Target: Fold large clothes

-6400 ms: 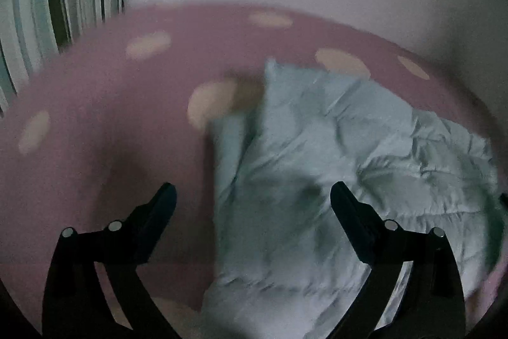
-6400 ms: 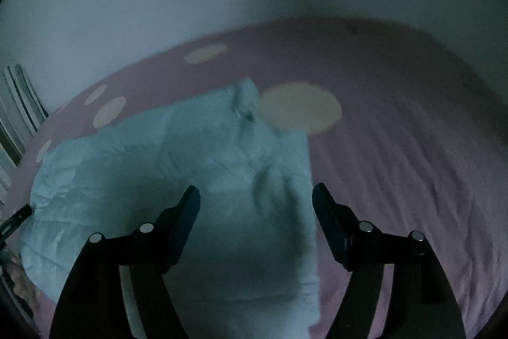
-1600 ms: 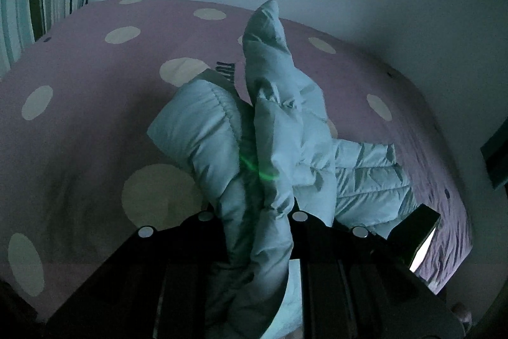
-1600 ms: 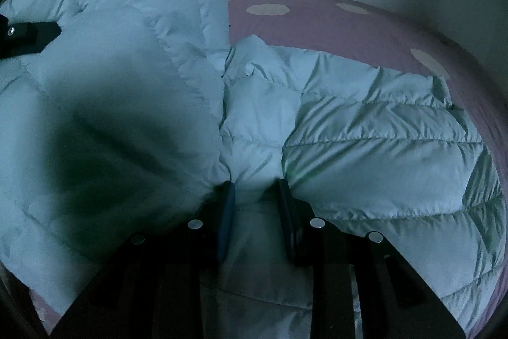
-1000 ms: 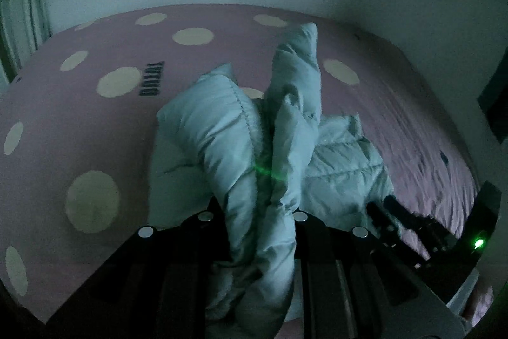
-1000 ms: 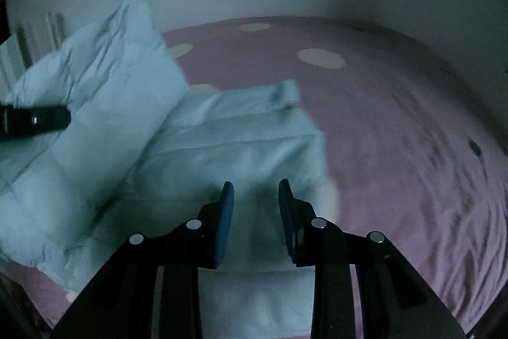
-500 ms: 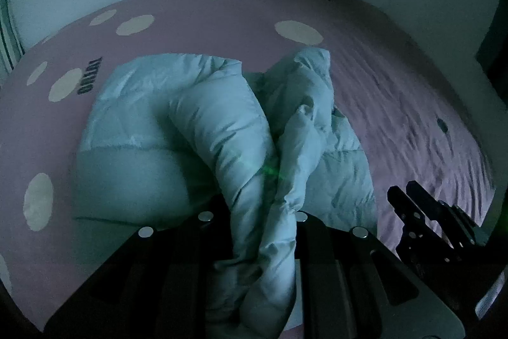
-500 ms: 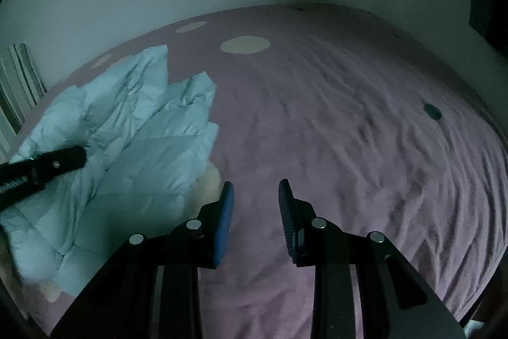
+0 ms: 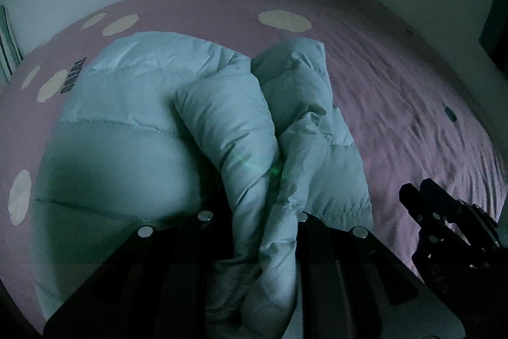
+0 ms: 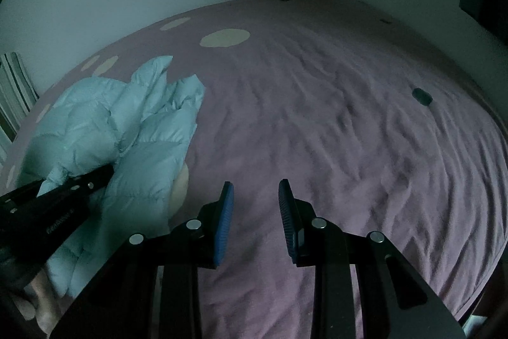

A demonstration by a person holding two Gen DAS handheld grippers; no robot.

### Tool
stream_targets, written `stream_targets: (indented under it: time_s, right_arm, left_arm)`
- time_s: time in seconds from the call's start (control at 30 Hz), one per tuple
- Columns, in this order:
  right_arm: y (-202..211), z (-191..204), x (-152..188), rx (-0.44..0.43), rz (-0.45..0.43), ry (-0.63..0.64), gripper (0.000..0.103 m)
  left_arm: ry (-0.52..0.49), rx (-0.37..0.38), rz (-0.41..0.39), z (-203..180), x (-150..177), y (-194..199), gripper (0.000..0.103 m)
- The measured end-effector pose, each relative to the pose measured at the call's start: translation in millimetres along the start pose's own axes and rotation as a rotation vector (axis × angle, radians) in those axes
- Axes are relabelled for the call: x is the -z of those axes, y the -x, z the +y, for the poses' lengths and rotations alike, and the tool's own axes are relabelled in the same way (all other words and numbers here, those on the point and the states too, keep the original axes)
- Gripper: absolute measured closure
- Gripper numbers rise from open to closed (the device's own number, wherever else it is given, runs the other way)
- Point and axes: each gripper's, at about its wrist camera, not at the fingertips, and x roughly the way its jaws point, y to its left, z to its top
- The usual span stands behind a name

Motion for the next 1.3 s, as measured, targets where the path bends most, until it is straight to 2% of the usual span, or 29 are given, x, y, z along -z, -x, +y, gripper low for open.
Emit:
stream_targets:
  time_s: [0.1, 0.17, 0.2, 0.27, 0.43, 0.53, 0.67, 0.83, 0.93, 1.03, 1.13, 1.3]
  right_arm:
    - [2.5, 0.7, 2.3, 0.007, 0.002, 0.003, 0.071]
    - [5.4, 1.3, 2.0, 0.011, -0.006, 0.004, 0.056]
    - [7.0, 1.2, 2.0, 0.014, -0.012, 0.004, 0.055]
    - [12.0, 1.2, 3.4, 0.022, -0.024, 0.007, 0.055]
    - [20.0, 0.1, 2.2, 0.023, -0.037, 0.006, 0.055]
    - [25.8, -0.1, -1.7, 0.006, -0.044, -0.002, 0.055]
    - [38.0, 5.8, -8.9, -0.046, -0.056, -0.016, 0.055]
    - [45.9, 32.2, -18.5, -0.107, -0.062, 0.02, 0.055]
    - [43.8, 52.3, -23.0, -0.155, -0.048, 0.036, 0.047]
    - [39.6, 74.3, -27.6, -0.194, -0.037, 0.044, 0.045]
    - [35.9, 95.3, -33.6, -0.22, -0.031, 0.056, 0.036]
    - [21.8, 122.2, -33.3, -0.168, -0.013, 0.099, 0.03]
  left_arm:
    - [0.006, 0.016, -0.004, 0.8, -0.7, 2.6, 0.085]
    - [0.01, 0.022, -0.01, 0.3, -0.7, 6.2, 0.078]
    - [0.009, 0.032, -0.01, -0.7, -0.6, 9.7, 0.074]
    - [0.01, 0.05, -0.016, -2.8, -0.8, 16.8, 0.06]
    - [0.0, 0.108, -0.049, -5.8, 1.7, 52.4, 0.044]
    - [-0.013, 0.123, -0.122, 0.6, 3.9, 90.2, 0.029]
    - [-0.003, 0.065, -0.24, 30.2, 6.1, 129.6, 0.015]
    - [0.068, -0.071, -0.273, 95.8, 14.9, 133.1, 0.013]
    - [0.127, -0.125, -0.253, 131.2, 22.7, 121.5, 0.013]
    - [0.178, -0.136, -0.212, 157.6, 29.7, 105.4, 0.013]
    - [0.201, -0.141, -0.196, 171.8, 34.1, 96.6, 0.013]
    - [0.212, -0.119, -0.163, 179.2, 36.4, 79.1, 0.013]
